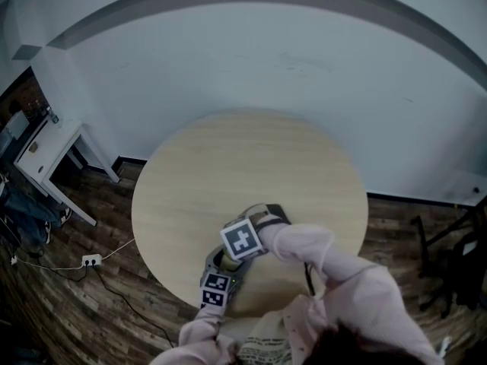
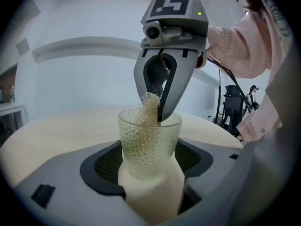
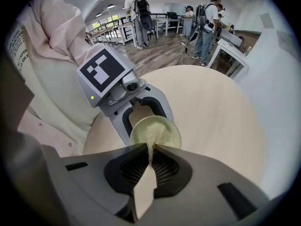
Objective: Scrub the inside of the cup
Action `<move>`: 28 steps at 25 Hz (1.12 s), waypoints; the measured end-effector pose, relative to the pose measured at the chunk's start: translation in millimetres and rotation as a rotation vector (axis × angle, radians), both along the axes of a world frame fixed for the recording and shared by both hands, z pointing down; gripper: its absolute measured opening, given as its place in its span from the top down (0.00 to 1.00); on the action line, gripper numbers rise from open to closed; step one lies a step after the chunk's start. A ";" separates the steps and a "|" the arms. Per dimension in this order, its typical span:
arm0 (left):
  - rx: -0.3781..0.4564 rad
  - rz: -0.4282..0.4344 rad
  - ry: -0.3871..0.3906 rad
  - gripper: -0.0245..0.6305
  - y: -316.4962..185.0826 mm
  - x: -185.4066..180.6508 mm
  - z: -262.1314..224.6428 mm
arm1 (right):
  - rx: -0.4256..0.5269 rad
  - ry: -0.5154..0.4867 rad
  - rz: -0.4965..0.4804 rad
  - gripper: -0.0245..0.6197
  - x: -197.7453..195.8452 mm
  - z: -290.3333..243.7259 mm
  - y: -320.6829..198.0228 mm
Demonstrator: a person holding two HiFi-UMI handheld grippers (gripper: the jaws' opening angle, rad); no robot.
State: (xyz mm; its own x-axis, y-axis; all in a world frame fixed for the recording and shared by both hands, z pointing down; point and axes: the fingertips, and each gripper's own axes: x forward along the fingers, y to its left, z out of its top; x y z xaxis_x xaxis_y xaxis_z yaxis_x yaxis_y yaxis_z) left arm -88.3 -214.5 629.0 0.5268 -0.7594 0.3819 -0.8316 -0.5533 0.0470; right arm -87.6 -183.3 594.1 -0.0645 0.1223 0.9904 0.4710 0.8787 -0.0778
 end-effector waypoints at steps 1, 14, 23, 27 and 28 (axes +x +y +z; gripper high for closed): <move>0.000 0.000 -0.001 0.42 -0.2 0.2 0.0 | -0.001 0.010 0.021 0.93 1.6 -0.8 -2.2; -0.001 0.003 -0.004 0.42 -0.9 -0.5 -0.1 | -0.106 0.023 0.203 0.94 -11.6 5.6 -12.5; -0.002 0.003 -0.003 0.42 -0.3 0.5 0.2 | -0.276 0.030 0.397 0.94 -12.7 3.6 -5.8; -0.001 0.005 -0.005 0.42 -0.4 0.2 0.1 | -0.344 0.041 0.480 0.94 -14.6 2.5 -1.3; -0.001 0.007 -0.007 0.42 -0.4 0.1 0.3 | -0.361 0.041 0.501 0.94 -15.3 2.4 -0.6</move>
State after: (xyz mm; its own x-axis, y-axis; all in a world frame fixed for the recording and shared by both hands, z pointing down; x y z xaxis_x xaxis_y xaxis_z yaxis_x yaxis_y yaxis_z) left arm -88.2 -215.0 629.3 0.5292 -0.7557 0.3859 -0.8283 -0.5587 0.0416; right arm -102.9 -183.9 596.5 -0.1638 0.4147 0.8951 -0.0021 0.9072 -0.4207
